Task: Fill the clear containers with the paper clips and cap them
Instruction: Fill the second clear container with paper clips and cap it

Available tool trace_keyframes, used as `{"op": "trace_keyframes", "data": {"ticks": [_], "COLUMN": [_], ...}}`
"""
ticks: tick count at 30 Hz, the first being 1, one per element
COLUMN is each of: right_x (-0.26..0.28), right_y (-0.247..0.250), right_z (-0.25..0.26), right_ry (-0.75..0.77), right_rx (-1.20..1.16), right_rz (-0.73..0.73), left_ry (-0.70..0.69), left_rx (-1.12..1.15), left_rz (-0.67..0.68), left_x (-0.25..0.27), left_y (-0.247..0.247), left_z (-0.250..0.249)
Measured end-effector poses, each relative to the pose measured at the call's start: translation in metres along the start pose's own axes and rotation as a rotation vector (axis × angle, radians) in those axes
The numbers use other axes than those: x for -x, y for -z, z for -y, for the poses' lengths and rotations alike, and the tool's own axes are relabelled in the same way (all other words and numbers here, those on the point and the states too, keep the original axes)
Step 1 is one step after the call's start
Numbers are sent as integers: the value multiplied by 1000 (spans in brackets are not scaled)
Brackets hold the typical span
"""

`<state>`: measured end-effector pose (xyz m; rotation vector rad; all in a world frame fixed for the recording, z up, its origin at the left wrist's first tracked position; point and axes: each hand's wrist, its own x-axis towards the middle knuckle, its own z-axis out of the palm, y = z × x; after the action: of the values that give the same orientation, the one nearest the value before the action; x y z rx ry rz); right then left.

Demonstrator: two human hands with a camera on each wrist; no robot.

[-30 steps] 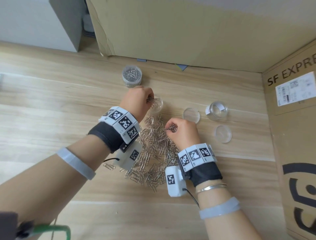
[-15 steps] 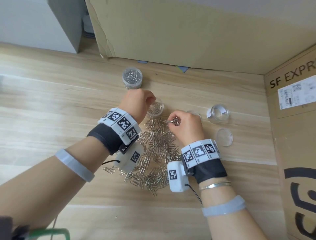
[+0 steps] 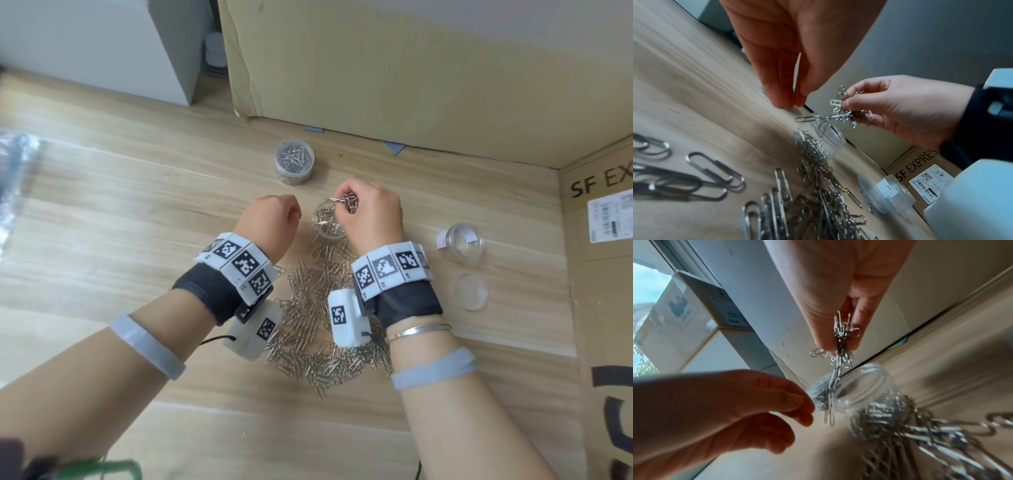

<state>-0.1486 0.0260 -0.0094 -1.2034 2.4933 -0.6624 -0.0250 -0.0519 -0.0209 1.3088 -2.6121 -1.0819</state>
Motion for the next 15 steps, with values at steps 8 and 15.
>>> {"op": "trace_keyframes", "data": {"ticks": [8, 15], "right_x": [10, 27], "right_y": [-6, 9], "right_z": [-3, -18], "right_ry": [-50, -136], "right_rx": [-74, 36], "right_rz": [64, 66], "left_ry": [21, 64], "left_rx": [-69, -117], "left_rz": [82, 162], "left_x": [12, 19], "left_y": [-3, -7], "left_z": [10, 3]}}
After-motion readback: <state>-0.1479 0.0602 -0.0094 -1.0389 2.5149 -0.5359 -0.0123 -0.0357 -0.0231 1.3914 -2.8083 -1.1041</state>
